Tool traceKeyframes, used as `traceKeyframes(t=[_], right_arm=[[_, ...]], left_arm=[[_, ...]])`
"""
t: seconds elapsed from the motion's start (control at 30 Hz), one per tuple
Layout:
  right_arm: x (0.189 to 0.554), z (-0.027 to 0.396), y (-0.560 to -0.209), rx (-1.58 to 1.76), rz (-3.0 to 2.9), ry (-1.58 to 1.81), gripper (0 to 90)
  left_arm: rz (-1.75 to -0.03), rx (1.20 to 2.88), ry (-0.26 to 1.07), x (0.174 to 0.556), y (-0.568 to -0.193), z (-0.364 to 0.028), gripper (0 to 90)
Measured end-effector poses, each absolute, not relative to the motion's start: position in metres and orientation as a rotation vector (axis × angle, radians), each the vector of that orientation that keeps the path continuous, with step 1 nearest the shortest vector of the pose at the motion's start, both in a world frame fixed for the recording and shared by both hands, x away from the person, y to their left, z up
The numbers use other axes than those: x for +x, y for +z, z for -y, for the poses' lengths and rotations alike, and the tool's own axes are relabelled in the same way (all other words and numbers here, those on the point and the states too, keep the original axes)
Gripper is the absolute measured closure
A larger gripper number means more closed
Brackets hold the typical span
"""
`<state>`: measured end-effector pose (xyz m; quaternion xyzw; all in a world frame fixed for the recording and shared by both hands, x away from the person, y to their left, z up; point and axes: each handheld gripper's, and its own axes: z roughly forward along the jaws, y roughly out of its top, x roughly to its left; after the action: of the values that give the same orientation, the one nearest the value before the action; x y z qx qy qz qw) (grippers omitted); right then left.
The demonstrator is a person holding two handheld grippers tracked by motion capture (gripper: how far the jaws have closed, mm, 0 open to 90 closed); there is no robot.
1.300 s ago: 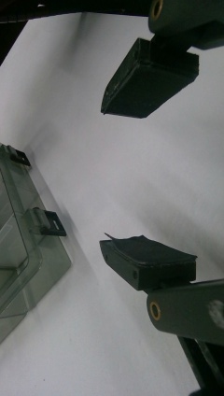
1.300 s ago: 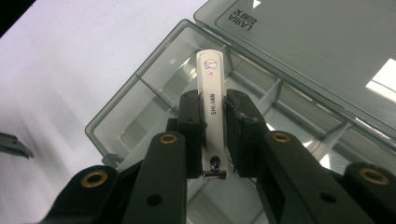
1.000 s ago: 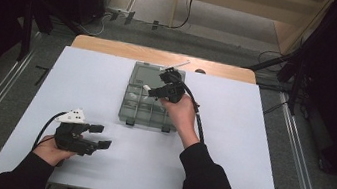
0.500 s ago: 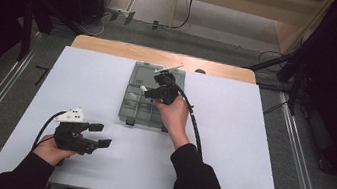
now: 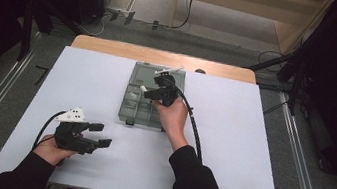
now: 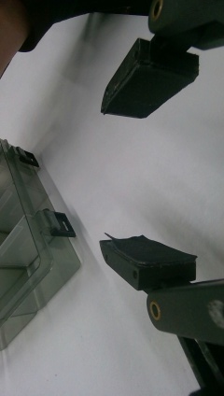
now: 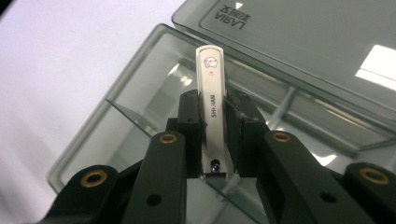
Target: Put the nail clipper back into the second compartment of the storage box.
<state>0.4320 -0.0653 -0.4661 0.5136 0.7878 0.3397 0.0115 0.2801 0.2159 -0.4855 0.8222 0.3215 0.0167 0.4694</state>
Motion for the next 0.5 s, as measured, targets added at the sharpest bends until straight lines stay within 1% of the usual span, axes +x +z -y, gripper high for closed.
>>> traceKeyframes(t=[0.3,0.5], right_arm=[[0.4257,0.0639,-0.4678,1.593,-2.430,1.090,77.8],[0.4242,0.0682,-0.4712,1.576,-2.409,1.099,74.5]], left_arm=[[-0.777,2.021,0.037,0.2808,-0.4856,-0.2141,29.0],[-0.777,2.024,0.042,0.2813,-0.4851,-0.2125,29.0]])
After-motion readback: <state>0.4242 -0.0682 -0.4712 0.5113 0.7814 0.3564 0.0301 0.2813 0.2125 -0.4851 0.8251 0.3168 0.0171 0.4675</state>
